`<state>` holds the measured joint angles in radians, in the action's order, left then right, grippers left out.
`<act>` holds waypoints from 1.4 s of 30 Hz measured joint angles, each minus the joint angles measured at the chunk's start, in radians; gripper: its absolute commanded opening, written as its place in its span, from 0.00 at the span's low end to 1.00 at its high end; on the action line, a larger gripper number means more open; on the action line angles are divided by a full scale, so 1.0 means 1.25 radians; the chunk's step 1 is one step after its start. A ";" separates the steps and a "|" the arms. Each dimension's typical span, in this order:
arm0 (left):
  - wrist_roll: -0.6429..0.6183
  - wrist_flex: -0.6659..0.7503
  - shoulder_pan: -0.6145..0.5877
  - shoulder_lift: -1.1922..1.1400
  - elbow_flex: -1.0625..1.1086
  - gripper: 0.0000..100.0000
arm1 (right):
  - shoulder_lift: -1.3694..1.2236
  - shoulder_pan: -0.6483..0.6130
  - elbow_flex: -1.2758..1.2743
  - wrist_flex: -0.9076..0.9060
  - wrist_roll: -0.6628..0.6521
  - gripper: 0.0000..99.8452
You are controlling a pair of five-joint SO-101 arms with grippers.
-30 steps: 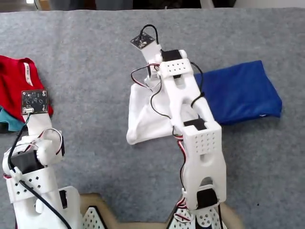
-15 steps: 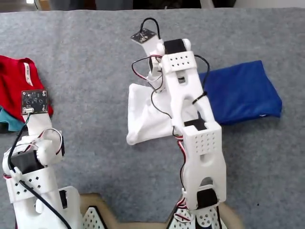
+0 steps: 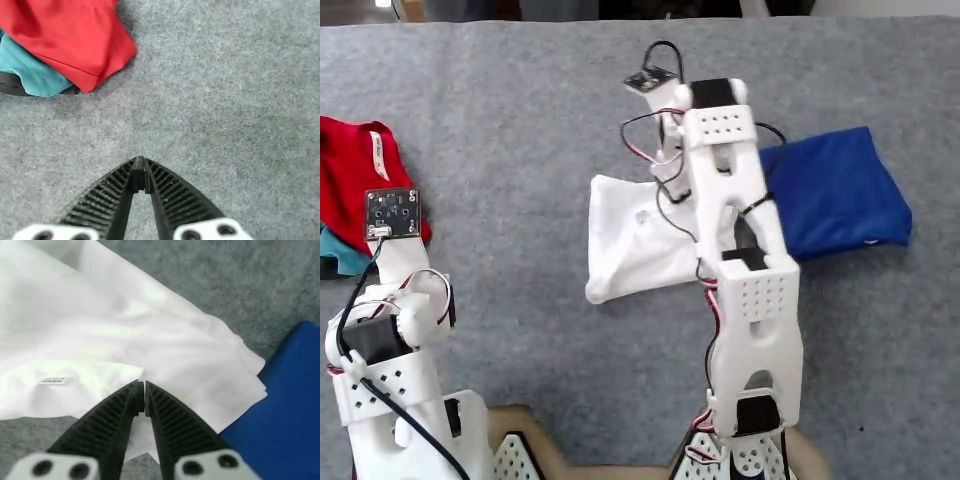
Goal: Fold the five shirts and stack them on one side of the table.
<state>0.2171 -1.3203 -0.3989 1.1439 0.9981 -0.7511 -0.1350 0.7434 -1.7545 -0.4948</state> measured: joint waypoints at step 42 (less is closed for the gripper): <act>0.000 0.000 0.000 0.000 0.000 0.03 | 0.115 -0.038 -0.201 0.244 0.052 0.01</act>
<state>0.2171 -1.3203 -0.3989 1.1439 0.9981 -0.6068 -0.1826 0.4918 -1.4492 -0.4304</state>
